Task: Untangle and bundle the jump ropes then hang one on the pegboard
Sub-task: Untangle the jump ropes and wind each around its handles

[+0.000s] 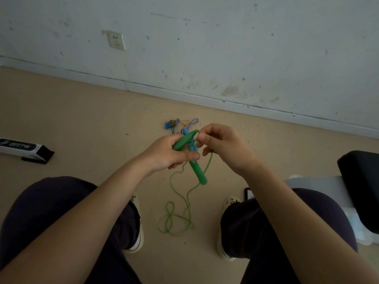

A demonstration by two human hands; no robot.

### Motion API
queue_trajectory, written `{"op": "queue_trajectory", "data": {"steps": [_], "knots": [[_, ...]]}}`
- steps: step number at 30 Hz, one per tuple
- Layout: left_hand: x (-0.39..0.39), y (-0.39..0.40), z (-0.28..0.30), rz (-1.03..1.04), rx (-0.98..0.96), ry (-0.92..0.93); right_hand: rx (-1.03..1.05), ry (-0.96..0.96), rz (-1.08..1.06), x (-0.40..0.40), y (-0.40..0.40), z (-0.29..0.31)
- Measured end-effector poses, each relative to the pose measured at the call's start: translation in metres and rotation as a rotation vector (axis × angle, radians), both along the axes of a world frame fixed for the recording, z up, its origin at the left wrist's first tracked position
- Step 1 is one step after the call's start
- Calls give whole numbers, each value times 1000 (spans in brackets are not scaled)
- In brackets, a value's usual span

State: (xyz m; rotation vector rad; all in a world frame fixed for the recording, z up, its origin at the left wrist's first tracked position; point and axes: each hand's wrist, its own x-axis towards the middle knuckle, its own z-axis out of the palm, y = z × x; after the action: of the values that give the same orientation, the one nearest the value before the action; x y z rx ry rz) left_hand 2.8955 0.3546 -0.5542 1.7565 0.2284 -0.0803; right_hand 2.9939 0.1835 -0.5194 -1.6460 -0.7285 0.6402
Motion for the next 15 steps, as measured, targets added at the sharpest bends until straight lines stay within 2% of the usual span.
{"op": "queue_trajectory", "data": {"steps": [5, 10, 12, 15], "knots": [[2, -3, 1, 81, 35, 16, 259, 360, -71, -5, 5, 3], [0, 1, 5, 174, -15, 52, 367, 517, -172, -3, 6, 3], [0, 3, 8, 197, 7, 68, 320, 483, -255, 1, 6, 2], [-3, 1, 9, 65, -58, 54, 95, 185, -262, 4, 4, -3]]}}
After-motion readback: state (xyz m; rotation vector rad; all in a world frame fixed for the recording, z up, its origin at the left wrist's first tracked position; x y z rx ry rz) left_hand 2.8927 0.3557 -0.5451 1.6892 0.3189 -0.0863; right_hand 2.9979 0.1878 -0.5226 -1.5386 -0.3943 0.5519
